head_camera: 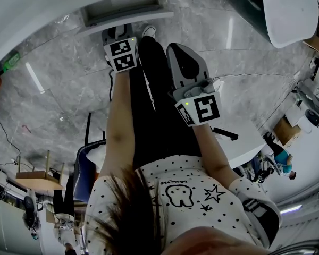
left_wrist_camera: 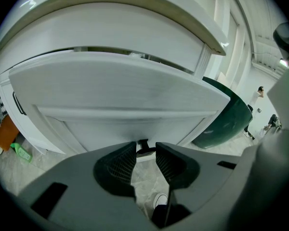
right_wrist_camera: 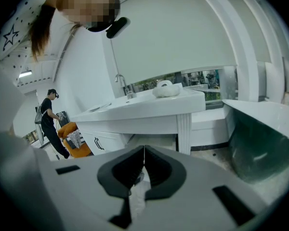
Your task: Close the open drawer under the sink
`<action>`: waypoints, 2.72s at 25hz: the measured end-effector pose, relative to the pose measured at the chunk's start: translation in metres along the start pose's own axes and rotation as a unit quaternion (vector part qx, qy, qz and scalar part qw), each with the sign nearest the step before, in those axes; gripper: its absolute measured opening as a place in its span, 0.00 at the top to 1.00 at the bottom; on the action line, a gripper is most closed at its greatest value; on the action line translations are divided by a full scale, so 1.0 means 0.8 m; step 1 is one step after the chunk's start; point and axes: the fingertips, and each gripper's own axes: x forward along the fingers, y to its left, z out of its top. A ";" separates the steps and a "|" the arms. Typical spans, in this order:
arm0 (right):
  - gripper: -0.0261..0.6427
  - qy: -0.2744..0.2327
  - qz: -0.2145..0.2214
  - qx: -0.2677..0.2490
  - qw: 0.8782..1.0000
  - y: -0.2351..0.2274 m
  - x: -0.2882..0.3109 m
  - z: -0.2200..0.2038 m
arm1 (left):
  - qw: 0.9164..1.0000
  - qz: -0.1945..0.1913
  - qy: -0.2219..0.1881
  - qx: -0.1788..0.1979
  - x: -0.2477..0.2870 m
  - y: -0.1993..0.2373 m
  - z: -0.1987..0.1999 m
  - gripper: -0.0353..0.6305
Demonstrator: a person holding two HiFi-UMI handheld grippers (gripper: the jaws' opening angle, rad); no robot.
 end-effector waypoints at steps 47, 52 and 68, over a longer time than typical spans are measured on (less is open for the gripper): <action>0.94 0.007 0.004 0.010 1.000 -0.012 0.013 -0.002 | 1.000 0.007 -0.021 -0.012 0.025 0.005 0.031 0.75; 0.94 0.008 0.004 0.011 1.000 -0.012 0.014 -0.002 | 1.000 0.007 -0.024 -0.012 0.028 0.008 0.037 0.75; 0.94 0.011 0.003 0.013 1.000 -0.015 0.021 -0.001 | 0.999 0.014 -0.038 -0.016 0.035 0.018 0.055 0.76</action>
